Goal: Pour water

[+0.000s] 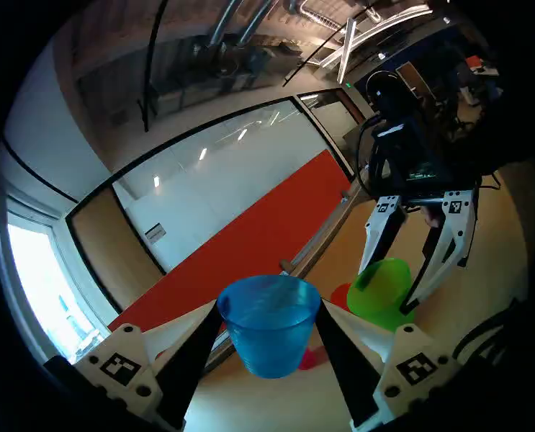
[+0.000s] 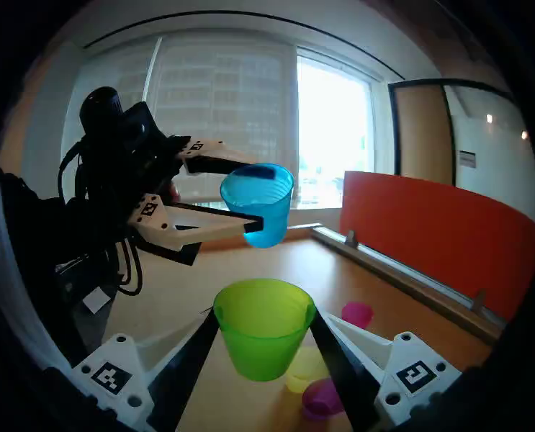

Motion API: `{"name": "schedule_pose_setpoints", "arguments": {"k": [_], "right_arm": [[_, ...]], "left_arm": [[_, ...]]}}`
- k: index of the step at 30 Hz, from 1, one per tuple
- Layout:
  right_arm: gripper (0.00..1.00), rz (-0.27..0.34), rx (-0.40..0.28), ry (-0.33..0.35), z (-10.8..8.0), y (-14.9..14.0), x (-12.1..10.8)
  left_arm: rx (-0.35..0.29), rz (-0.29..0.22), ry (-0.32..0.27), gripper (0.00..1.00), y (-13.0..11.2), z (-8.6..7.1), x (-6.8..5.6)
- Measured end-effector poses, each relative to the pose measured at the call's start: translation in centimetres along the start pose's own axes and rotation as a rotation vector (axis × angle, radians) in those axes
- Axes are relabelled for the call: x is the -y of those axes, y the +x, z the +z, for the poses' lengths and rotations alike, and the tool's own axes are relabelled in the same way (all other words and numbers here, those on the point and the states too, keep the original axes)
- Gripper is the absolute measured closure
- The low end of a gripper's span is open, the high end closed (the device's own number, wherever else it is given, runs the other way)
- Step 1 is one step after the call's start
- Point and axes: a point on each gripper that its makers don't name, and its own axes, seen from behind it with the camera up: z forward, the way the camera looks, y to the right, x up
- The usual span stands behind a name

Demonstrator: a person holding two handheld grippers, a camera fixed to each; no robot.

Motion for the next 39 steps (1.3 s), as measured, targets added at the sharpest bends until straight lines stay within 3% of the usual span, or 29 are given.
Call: {"name": "schedule_pose_setpoints", "arguments": {"k": [18, 39], "right_arm": [[0.08, 0.001, 0.001, 0.027, 0.6, -0.2, 1.0], [0.08, -0.002, -0.004, 0.038, 1.1, -0.2, 1.6]], "left_arm": [[-0.007, 0.089, 0.003, 0.13, 1.1, 0.0, -1.0], [-0.029, 0.171, 0.013, 0.13, 2.1, 0.4, -1.2]]}}
